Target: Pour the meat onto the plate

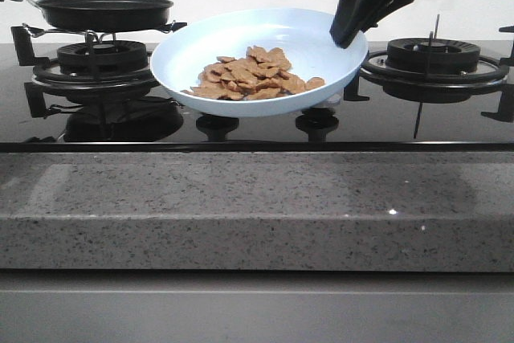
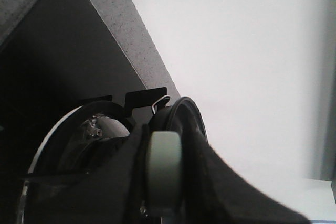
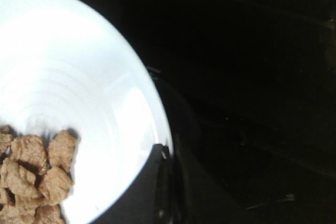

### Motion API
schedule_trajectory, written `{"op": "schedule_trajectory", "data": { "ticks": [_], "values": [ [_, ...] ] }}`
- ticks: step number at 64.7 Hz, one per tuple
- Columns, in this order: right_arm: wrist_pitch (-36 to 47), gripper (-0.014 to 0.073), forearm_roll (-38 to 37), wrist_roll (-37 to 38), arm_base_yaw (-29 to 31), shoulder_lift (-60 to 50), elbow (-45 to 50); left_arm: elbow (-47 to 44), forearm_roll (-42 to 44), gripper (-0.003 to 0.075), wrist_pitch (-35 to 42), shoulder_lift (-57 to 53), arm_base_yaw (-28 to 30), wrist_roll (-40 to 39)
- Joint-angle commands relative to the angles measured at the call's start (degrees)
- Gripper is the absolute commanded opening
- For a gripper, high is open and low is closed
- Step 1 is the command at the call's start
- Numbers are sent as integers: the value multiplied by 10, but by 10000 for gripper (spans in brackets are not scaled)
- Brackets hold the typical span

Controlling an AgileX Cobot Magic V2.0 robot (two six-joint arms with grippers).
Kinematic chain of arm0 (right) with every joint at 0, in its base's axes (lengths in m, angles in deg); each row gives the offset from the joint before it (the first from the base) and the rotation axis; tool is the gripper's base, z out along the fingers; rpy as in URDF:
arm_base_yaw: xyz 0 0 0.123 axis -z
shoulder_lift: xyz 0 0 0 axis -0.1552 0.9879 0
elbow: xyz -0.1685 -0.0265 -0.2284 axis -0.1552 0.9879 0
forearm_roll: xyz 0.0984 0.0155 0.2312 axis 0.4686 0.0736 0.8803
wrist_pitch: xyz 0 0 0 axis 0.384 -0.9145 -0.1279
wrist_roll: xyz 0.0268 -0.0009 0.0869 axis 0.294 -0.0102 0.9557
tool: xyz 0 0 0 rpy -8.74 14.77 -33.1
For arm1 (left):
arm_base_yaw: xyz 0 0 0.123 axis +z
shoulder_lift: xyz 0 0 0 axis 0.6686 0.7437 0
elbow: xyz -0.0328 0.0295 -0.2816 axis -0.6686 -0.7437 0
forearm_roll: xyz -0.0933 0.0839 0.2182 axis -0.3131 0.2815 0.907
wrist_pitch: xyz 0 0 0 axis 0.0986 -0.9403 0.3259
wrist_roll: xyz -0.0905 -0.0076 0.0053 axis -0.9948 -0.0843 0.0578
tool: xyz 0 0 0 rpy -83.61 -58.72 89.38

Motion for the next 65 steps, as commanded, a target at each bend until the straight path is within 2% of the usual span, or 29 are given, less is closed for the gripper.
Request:
{"op": "schedule_trajectory", "data": {
  "ticks": [1,7,10,16,25,32,50,58,65],
  "values": [
    [25,-60,13,-3,1,-31,-14,16,-43,-20,-23,-29,3,-4],
    [25,-60,13,-3,1,-31,-14,16,-16,-12,-23,-29,4,-5],
    [25,-60,13,-3,1,-31,-14,16,-2,17,-23,-29,4,-7],
    [25,-60,13,-3,1,-31,-14,16,20,130,-24,-29,4,-7],
    [25,-60,13,-3,1,-31,-14,16,28,348,-42,-29,8,-7],
    [25,-60,13,-3,1,-31,-14,16,38,434,-61,-29,14,-2],
    [25,-60,13,-3,1,-31,-14,16,124,445,-150,-30,25,-2],
    [25,-60,13,-3,1,-31,-14,16,151,420,-190,-31,25,-2],
    [25,-60,13,-3,1,-31,-14,16,167,367,-199,-39,25,-4]
  ]
}}
